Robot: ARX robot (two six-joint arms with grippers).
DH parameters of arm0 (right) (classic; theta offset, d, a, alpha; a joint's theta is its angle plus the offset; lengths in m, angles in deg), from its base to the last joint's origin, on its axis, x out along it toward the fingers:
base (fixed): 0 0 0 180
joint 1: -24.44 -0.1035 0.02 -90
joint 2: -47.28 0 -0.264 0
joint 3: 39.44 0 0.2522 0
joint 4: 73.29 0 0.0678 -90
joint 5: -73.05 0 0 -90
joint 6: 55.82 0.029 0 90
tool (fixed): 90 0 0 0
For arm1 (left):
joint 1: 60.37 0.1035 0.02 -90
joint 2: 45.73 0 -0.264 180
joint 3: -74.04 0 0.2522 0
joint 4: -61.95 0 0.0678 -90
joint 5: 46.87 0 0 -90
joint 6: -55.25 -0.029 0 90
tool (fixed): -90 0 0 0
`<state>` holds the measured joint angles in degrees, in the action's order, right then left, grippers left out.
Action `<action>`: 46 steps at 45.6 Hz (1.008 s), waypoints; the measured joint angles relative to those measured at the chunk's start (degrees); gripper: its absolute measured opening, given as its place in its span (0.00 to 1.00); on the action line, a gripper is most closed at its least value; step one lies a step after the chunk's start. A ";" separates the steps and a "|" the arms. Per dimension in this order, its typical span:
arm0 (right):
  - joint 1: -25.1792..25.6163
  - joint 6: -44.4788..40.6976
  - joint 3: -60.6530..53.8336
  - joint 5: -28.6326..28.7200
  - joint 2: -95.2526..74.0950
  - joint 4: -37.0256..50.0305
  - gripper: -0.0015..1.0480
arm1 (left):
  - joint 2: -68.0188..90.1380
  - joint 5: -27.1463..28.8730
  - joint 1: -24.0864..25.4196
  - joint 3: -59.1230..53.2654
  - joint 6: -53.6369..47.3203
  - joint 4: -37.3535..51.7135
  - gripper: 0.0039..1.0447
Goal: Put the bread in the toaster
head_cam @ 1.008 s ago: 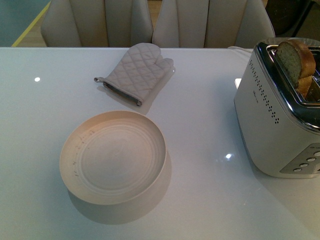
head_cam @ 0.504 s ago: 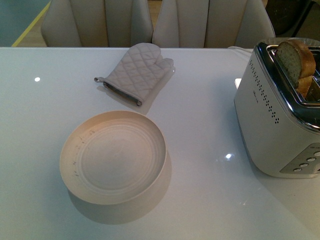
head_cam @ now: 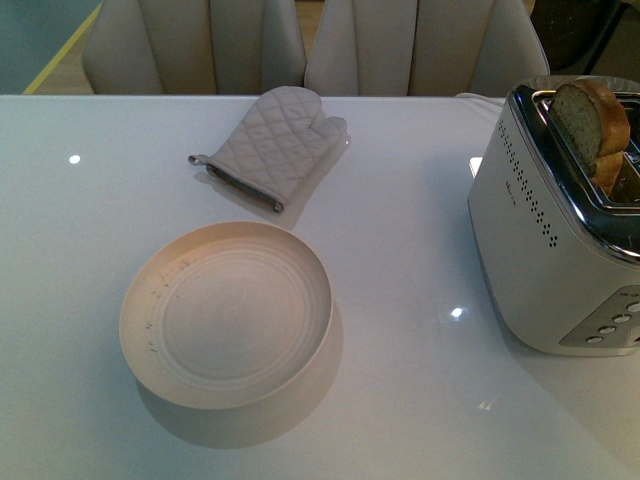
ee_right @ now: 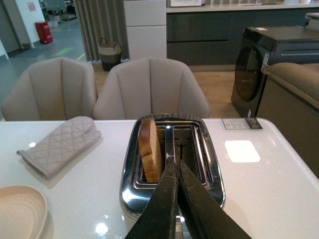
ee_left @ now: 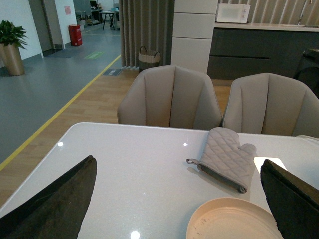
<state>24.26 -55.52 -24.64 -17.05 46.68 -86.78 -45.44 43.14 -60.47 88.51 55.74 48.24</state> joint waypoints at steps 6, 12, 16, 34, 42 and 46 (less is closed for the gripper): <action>0.00 0.00 0.00 -0.02 0.17 -0.17 0.02 | 0.00 0.00 0.00 0.00 -0.02 -0.02 0.94; 0.00 -0.09 0.00 -0.02 0.24 -0.20 0.07 | 0.00 0.00 0.00 0.00 -0.02 -0.02 0.94; 0.00 -0.09 0.00 -0.02 0.24 -0.20 0.22 | 0.00 0.00 0.00 0.00 -0.02 -0.02 0.94; 0.00 -0.09 0.00 -0.02 0.24 -0.20 0.91 | 0.00 0.00 0.00 0.00 0.00 -0.02 0.94; 0.00 -0.09 0.00 0.00 0.24 -0.20 0.92 | 0.00 0.00 0.00 0.00 0.00 -0.02 0.94; 0.00 -0.09 0.00 -0.02 0.24 -0.20 0.91 | 0.00 0.00 0.00 0.00 -0.02 -0.02 0.94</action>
<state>24.26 -55.61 -24.64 -17.07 46.92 -86.97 -45.44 43.14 -60.47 88.51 55.72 48.22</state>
